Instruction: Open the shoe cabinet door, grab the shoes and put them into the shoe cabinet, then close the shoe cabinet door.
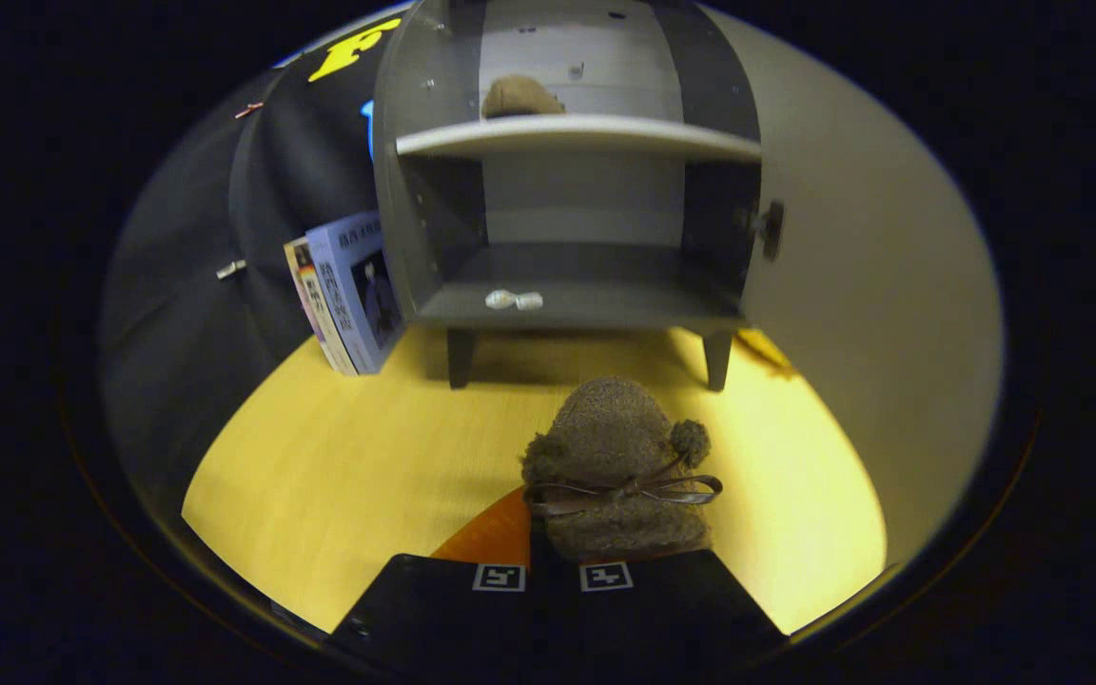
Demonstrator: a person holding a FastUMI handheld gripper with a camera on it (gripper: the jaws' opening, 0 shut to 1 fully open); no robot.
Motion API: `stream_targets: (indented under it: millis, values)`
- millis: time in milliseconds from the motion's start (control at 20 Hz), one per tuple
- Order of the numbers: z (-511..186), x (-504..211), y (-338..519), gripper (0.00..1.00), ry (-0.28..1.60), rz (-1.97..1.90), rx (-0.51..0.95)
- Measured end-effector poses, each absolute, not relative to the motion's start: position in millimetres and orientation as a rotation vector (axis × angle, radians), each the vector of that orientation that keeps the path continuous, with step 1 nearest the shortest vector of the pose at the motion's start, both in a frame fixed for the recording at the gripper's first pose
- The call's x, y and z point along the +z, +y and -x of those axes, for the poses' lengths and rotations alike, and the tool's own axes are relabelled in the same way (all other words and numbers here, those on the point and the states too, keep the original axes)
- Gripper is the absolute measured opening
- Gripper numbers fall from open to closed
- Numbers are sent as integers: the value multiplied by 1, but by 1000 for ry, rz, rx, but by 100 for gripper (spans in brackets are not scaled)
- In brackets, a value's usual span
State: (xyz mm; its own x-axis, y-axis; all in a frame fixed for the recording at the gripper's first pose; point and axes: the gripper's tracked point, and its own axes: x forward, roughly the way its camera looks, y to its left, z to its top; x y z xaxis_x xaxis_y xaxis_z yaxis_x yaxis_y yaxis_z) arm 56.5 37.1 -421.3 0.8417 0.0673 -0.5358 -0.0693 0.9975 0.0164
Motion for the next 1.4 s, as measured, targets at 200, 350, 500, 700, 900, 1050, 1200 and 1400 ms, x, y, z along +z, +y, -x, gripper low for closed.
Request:
stream_targets:
  millis: [200, 350, 500, 700, 900, 1050, 1200, 1400]
  values:
    - [-62, -329, 32, 6, 456, -5, 73]
    - [-75, -259, 31, 6, 376, -10, 74]
    - [-94, -196, 32, 6, 311, 3, 73]
    - [-124, -131, 40, 6, 292, -38, 86]
    - [-182, -98, 48, 6, 278, -46, 73]
    - [-231, -83, 46, 6, 256, -33, 50]
    - [-277, -79, 41, 6, 247, -18, 23]
    - [-333, -90, 31, 7, 265, 9, -14]
